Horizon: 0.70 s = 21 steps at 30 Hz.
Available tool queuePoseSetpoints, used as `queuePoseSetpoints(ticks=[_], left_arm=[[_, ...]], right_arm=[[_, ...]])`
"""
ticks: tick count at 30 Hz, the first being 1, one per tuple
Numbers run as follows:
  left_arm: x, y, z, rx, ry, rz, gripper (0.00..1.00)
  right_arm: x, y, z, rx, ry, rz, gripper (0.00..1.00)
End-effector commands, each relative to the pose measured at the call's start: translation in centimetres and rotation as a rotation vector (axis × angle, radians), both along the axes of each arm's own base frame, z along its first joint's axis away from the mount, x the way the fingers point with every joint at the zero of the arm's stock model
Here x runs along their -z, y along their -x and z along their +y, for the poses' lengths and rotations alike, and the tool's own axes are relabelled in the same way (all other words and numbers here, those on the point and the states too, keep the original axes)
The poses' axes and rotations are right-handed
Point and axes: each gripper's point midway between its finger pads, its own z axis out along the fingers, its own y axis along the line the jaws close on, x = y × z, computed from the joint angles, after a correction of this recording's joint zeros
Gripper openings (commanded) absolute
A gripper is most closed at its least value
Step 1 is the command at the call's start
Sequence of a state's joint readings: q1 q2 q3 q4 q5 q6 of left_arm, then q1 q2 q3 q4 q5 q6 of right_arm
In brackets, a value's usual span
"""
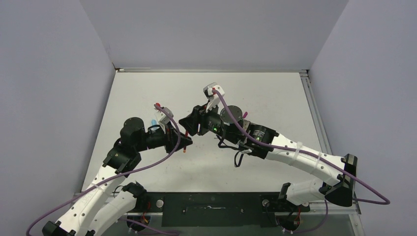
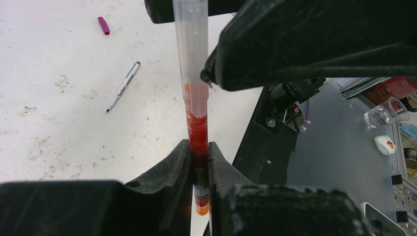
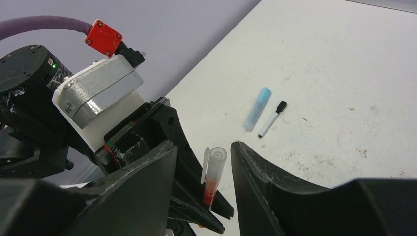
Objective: Insert the pens into the pen caps
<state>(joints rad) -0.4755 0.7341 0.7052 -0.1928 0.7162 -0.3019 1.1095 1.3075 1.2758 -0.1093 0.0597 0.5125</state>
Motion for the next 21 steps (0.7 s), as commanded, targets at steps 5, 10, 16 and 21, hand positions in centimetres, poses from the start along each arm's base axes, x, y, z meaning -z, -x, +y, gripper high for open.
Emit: queuePoseSetpoints(ticks=[5,10,16,21], left_arm=[[-3.4,0.1,-0.2,0.020,0.048,-0.090,0.00],[-3.7,0.0,-0.2,0.018,0.055,-0.095,0.00],[-4.3,-0.1,-0.4,0.025,0.063,-0.105,0.00],[-5.0,-0.1,-0.4,0.022,0.071,-0.120,0.00]], right_arm=[[-2.2,0.4,0.9,-0.033,-0.062,-0.015,0.36],[-1.8,0.6,1.2,-0.050,-0.053,-0.010,0.29],[-0.8,0.8,1.6,-0.069,-0.027,0.003,0.08],[-0.3,1.4,1.8,-0.097,-0.004,0.001,0.05]])
